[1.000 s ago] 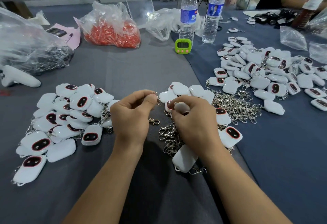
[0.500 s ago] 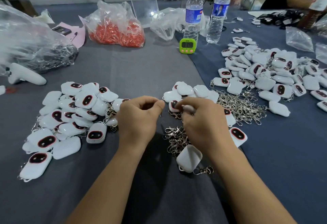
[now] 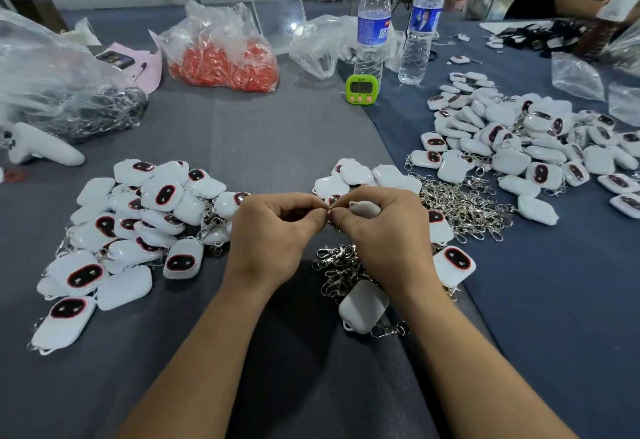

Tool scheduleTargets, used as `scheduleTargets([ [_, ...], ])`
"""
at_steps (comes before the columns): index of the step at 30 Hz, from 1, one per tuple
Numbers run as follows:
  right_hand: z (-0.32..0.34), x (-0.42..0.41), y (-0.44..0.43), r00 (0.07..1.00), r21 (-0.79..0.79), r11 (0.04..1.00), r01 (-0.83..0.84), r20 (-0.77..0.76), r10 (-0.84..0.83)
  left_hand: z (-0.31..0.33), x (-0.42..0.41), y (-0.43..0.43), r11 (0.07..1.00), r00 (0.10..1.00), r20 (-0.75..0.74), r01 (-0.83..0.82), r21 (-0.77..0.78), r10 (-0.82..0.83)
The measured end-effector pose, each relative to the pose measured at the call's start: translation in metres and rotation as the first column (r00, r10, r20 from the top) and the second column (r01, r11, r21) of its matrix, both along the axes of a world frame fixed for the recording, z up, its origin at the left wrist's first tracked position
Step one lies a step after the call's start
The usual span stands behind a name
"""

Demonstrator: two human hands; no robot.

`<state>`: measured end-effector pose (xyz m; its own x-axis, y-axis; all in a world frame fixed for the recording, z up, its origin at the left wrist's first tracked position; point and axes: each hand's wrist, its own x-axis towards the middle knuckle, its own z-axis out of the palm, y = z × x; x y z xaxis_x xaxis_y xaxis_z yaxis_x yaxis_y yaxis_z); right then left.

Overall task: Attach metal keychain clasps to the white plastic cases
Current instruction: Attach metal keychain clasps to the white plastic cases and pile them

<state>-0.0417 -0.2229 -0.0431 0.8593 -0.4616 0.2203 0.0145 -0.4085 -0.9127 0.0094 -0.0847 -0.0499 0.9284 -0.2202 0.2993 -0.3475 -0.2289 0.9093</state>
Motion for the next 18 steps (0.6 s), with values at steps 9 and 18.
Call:
scheduleTargets([
  [9,-0.0053,-0.0010,-0.0013,0.999,-0.198,0.980,-0.008,0.045,0.017,0.0013,-0.0077,-0.0004,0.981,0.978,0.204,-0.085,0.173,0.049],
  [18,-0.0023,-0.0004,-0.0003,0.995,-0.154,0.984,-0.094,0.017,0.098,0.0008,-0.0081,0.0011,0.980,0.977,0.193,-0.117,0.163,0.085],
])
